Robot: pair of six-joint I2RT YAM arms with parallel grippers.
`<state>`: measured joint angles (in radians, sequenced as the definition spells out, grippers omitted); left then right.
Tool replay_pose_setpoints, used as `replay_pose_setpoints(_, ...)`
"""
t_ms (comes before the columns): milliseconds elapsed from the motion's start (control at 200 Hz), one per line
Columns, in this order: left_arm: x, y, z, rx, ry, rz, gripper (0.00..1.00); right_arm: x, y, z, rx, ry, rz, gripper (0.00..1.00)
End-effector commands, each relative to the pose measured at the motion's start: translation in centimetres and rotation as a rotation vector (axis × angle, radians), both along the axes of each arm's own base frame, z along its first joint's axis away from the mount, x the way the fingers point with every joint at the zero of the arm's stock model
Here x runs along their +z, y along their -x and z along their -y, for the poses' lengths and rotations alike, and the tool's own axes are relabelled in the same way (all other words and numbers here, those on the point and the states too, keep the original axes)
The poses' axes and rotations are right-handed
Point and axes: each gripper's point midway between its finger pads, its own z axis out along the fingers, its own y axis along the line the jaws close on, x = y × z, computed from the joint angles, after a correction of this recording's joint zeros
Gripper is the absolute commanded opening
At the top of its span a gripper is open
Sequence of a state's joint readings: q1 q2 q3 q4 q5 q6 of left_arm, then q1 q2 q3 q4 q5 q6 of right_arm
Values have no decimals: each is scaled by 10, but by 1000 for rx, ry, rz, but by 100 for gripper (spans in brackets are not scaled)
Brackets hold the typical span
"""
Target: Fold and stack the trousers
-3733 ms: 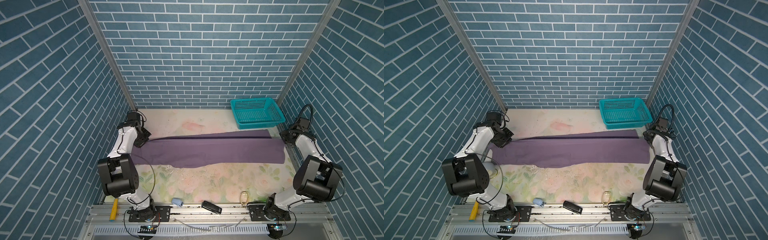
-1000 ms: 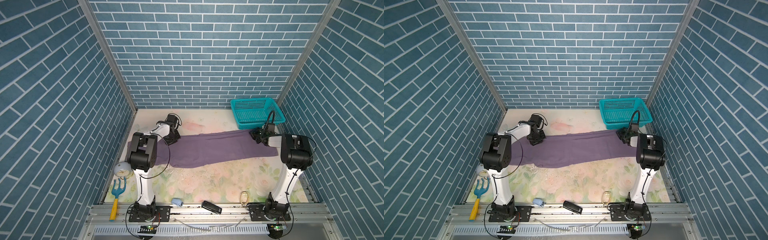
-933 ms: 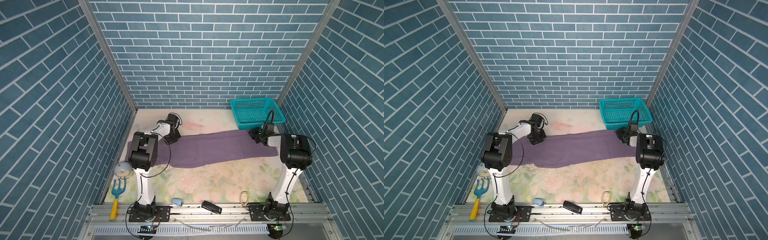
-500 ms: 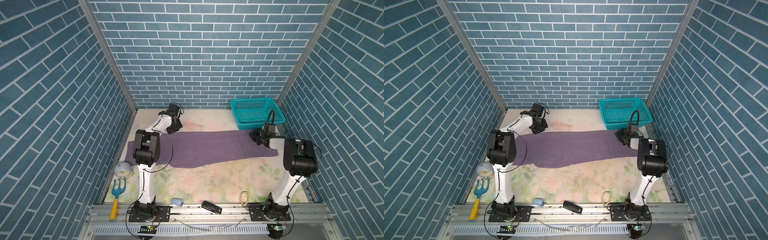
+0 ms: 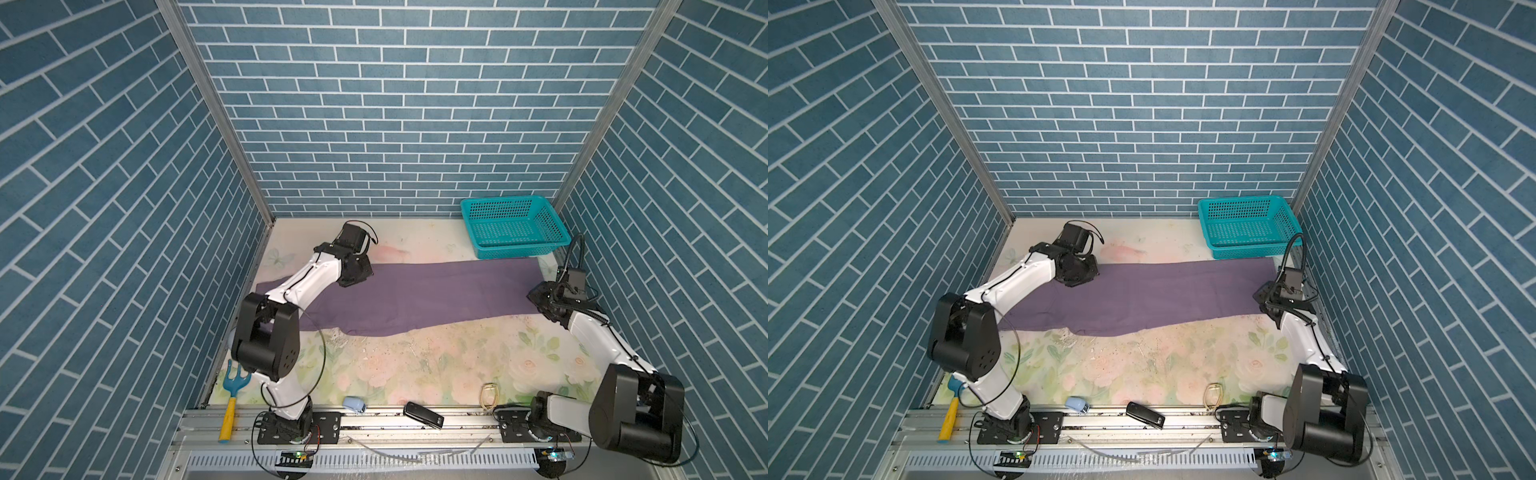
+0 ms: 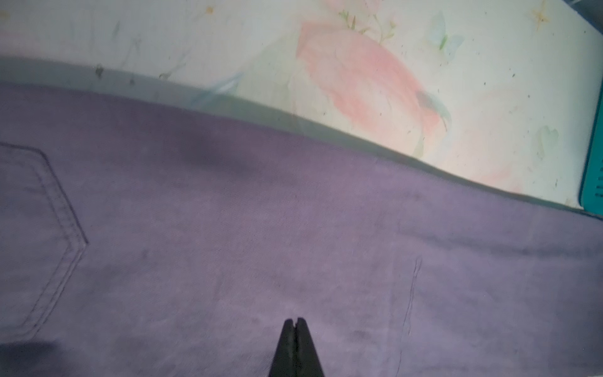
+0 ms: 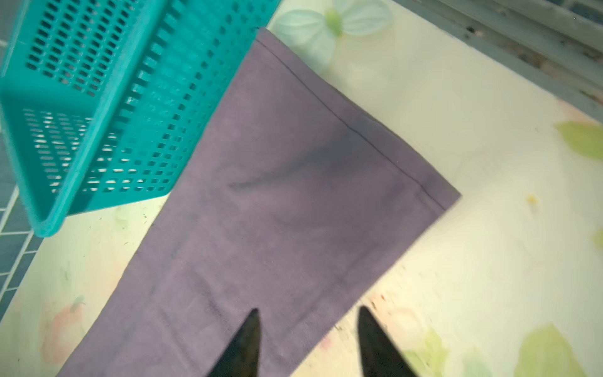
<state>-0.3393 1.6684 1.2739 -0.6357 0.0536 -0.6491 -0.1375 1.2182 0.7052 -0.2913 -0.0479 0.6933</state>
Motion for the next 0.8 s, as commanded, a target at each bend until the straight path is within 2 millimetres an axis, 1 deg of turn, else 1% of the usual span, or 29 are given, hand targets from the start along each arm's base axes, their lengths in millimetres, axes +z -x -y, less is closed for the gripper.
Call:
replay_pose_setpoints(0, 8, 28, -27, 27, -65, 16, 27, -12, 26, 8, -5, 63, -111, 63)
replay_pose_setpoints(45, 13, 39, -36, 37, -80, 32, 41, -16, 29, 10, -9, 74, -142, 67)
replay_pose_setpoints(90, 20, 50, -46, 52, -92, 48, 51, -19, 32, 12, -16, 80, -168, 70)
replay_pose_setpoints(135, 23, 60, -56, 74, -99, 56, 58, -24, 32, 12, -16, 76, -191, 72)
replay_pose_setpoints(180, 26, 68, -67, 102, -96, 61, 61, -29, 30, 10, -10, 65, -208, 72)
replay_pose_setpoints(290, 22, 86, -96, 184, -68, 44, 63, -39, 25, 9, -7, 47, -229, 73)
replay_pose_setpoints(350, 16, 94, -110, 227, -51, 29, 64, -42, 21, 9, -8, 43, -225, 75)
replay_pose_setpoints(465, 7, 106, -127, 281, -27, 9, 67, -43, 12, 11, -13, 51, -223, 77)
replay_pose_setpoints(545, 0, 112, -134, 294, -30, -8, 69, -46, 7, 13, -14, 56, -233, 78)
replay_pose_setpoints(630, -9, 117, -136, 290, -32, -35, 68, -48, 1, 17, -22, 66, -241, 78)
replay_pose_setpoints(695, -13, 118, -134, 284, -16, -44, 63, -49, -1, 21, -35, 78, -244, 78)
replay_pose_setpoints(790, -12, 113, -128, 264, 20, -21, 56, -48, -4, 31, -76, 62, -222, 78)
